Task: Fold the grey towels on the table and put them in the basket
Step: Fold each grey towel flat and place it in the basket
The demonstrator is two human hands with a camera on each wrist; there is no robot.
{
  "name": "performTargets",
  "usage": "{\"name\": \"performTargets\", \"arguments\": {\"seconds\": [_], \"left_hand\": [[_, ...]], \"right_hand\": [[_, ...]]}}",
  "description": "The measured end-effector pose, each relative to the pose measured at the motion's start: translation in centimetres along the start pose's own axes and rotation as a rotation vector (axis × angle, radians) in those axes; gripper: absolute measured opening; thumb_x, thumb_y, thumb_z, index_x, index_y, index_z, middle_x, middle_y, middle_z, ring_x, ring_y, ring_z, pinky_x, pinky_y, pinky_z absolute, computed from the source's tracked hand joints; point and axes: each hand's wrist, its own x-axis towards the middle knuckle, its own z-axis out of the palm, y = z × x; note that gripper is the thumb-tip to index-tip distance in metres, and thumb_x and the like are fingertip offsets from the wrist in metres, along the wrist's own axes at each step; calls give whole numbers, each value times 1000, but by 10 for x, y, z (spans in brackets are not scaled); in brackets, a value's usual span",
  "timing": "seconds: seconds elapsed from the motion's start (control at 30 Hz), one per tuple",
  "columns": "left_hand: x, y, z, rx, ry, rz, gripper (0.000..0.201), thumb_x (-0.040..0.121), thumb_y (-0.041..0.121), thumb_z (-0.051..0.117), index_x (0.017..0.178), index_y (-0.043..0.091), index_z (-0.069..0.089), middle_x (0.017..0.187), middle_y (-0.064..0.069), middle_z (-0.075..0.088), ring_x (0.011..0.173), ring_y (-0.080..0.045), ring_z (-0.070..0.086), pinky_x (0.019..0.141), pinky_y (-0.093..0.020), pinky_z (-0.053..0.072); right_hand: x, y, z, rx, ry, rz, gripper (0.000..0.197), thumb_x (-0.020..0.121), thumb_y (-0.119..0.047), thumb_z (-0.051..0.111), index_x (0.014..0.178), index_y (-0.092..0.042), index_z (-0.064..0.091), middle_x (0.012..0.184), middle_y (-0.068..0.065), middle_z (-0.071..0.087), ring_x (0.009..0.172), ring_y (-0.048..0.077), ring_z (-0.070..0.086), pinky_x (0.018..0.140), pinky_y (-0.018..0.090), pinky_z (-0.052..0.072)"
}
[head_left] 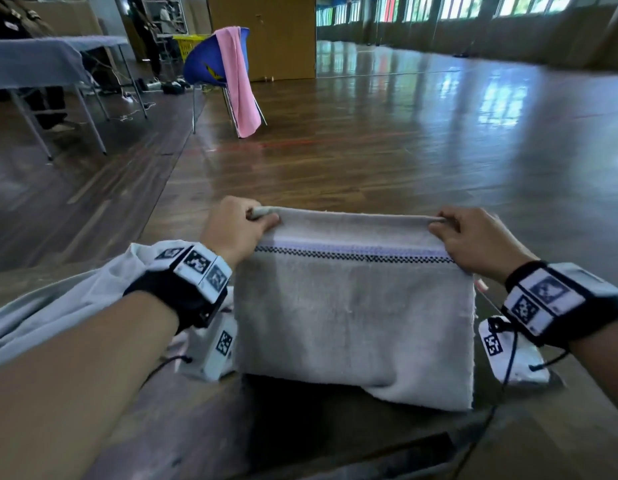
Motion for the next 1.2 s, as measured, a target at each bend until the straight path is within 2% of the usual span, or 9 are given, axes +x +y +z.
{"name": "performTargets", "arguments": {"seconds": [0.13,0.27,0.37,0.47,0.63,0.73,0.83,0.97,1.2], "left_hand": [[49,-24,43,121,-136,-67,37,93,33,65,65,10,57,57,-2,47,55,-19,41,50,-29,27],[64,-50,84,228,-423,-128,37,95,29,63,60,17,56,59,-1,52,56,-17,45,53,-27,31],[65,-53,90,271,-414,-79,34,91,30,67,66,8,66,59,-4,56,55,-17,47,49,-27,30],[61,-43,80,309,-411,-34,42,88,28,72,58,2,58,55,-9,48,48,-19,37,46,-28,25],[46,-14,46,246,-411,-17,36,85,26,76,76,-8,71,63,-8,53,57,-19,41,50,-23,32],[27,3,24,246,-443,23,18,84,25,77,89,7,80,72,-1,72,56,-8,55,52,-17,40],[-2,12,9,266,-471,30,12,82,23,77,83,12,81,58,8,66,43,0,51,40,-12,34],[-40,8,-2,237,-505,43,16,82,19,76,79,5,79,74,-13,73,63,-20,55,63,-44,50],[-72,10,9,342,-541,178,19,89,15,66,85,-1,76,110,-4,67,96,-24,62,86,-41,47]], "right_hand": [[57,17,37,-196,-199,51,28,96,-23,60,68,-21,58,77,10,68,76,27,60,69,28,37],[73,29,69,-270,-405,50,11,95,-27,66,91,-17,69,91,4,63,87,21,54,76,23,34],[74,37,76,-266,-347,26,16,92,-29,71,81,-18,69,80,0,65,77,19,57,74,26,37],[69,35,70,-256,-357,25,28,89,-26,73,63,-28,64,69,-5,65,66,9,57,68,26,39],[51,14,38,-170,-238,-14,17,84,-23,80,69,-28,74,67,-10,66,64,1,56,58,23,39],[28,0,10,-62,-212,-70,20,81,-24,82,64,-32,74,58,-13,67,58,4,60,58,25,44],[-15,-8,-5,103,-92,-116,15,80,-21,82,71,-33,78,63,-16,71,61,2,63,63,27,48],[-77,-8,-3,148,-73,-140,21,80,-26,83,71,-44,74,68,-25,70,64,-9,63,62,18,42],[-116,-14,-12,174,-112,-181,9,81,-25,82,84,-32,79,78,-17,74,77,-2,66,75,25,52]]}}
